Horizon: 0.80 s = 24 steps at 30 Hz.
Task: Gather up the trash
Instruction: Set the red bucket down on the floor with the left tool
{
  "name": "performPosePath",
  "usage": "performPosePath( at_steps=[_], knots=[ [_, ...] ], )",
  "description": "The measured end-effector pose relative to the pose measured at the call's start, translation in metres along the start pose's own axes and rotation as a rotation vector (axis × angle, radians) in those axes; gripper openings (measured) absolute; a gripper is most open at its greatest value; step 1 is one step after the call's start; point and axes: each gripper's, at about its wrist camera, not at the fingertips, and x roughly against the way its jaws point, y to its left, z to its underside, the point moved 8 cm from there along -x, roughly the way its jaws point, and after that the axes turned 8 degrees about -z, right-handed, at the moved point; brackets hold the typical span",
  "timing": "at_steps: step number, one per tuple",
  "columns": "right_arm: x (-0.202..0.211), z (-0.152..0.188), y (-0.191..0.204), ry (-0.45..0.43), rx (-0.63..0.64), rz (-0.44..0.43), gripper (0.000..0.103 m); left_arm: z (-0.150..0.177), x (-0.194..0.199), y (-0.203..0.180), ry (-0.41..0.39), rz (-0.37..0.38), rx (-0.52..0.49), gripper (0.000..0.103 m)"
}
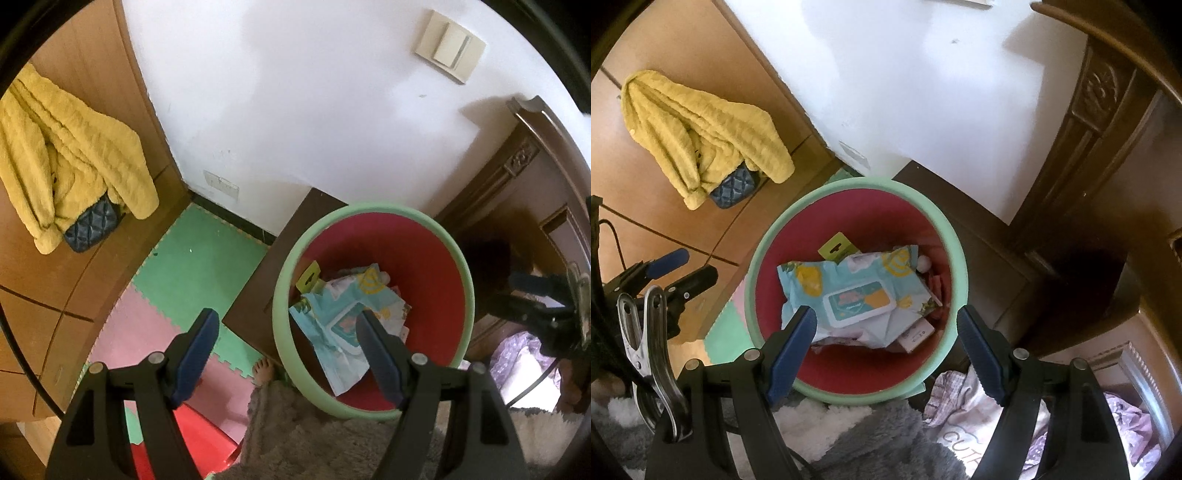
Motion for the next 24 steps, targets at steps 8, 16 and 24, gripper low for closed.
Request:
performPosePath(
  at_steps=[8, 16, 24],
  knots=[
    [-0.002, -0.003, -0.005, 0.001, -0.007, 0.006, 0.081, -0.002, -0.007, -0.006, 0.012, 0.003, -0.011, 0.080],
    [0.000, -0.004, -0.007, -0.003, -0.004, 0.014, 0.081, -0.002, -0.009, -0.013, 0.010, 0.005, -0.025, 0.080],
    [0.000, -0.004, -0.005, -0.002, 0.006, 0.012, 0.081, 0.000, -0.007, -0.009, 0.012, -0.005, -0.002, 0.080]
  ],
)
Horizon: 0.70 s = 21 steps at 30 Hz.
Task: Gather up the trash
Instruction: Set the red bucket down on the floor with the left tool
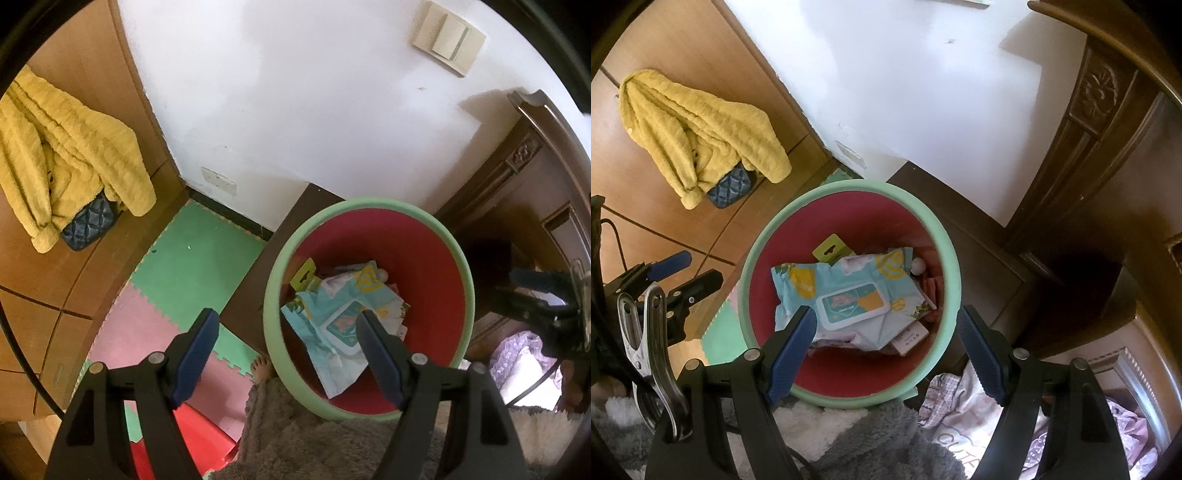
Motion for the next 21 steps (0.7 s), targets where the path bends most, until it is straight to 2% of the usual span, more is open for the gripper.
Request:
performPosePath(
  at_steps=[21],
  knots=[
    [0.0014, -0.0001, 0.0001, -0.001, -0.004, -0.001, 0.081, 0.0016, -0.0003, 0.0028, 0.009, -0.001, -0.001, 0.080]
  ],
)
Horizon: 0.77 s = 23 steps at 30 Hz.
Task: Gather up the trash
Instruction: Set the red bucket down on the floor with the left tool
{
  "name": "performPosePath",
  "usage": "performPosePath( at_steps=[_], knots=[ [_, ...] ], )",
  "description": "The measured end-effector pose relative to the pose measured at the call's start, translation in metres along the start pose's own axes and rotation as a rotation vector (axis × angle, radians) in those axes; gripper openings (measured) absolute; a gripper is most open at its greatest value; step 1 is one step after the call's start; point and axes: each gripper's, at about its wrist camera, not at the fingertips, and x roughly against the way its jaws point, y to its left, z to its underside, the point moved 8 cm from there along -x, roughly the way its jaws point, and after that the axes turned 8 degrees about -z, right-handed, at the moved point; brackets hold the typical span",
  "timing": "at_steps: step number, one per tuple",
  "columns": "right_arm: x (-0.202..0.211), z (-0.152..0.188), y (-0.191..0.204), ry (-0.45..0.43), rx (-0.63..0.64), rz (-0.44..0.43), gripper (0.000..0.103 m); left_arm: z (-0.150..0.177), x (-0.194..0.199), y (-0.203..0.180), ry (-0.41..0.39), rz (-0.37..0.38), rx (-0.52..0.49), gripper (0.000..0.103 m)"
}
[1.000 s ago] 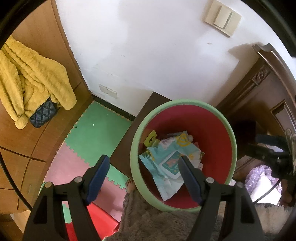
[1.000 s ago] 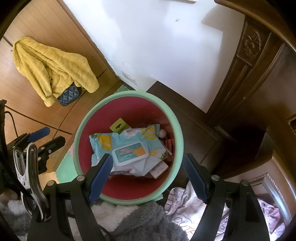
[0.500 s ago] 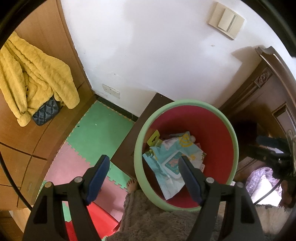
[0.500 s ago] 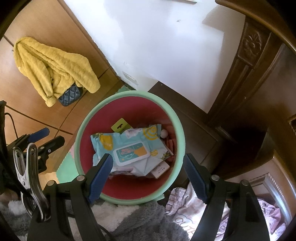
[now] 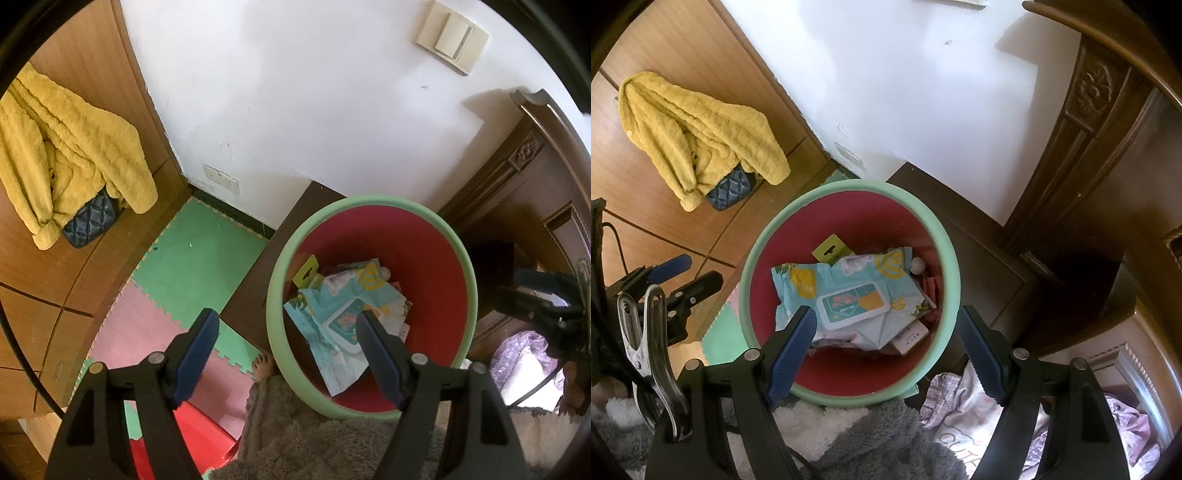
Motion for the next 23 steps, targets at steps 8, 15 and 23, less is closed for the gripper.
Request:
performPosePath(
  at_steps=[8, 15, 23],
  knots=[
    [-0.0001, -0.0001, 0.0017, 0.004, 0.005, 0.000, 0.081, 0.0002, -0.0010, -0.0003, -0.004, -0.002, -0.006, 0.080],
    [-0.0018, 0.0055, 0.0044, 0.006, 0.003, 0.003, 0.081, 0.0007, 0.0051, -0.0054, -0.038, -0.005, -0.041, 0.080],
    [-0.0019, 0.0067, 0.0046, 0.007, 0.004, 0.004, 0.081, 0.0006, 0.0075, -0.0042, -0.048, 0.002, -0.044, 0.080]
  ],
)
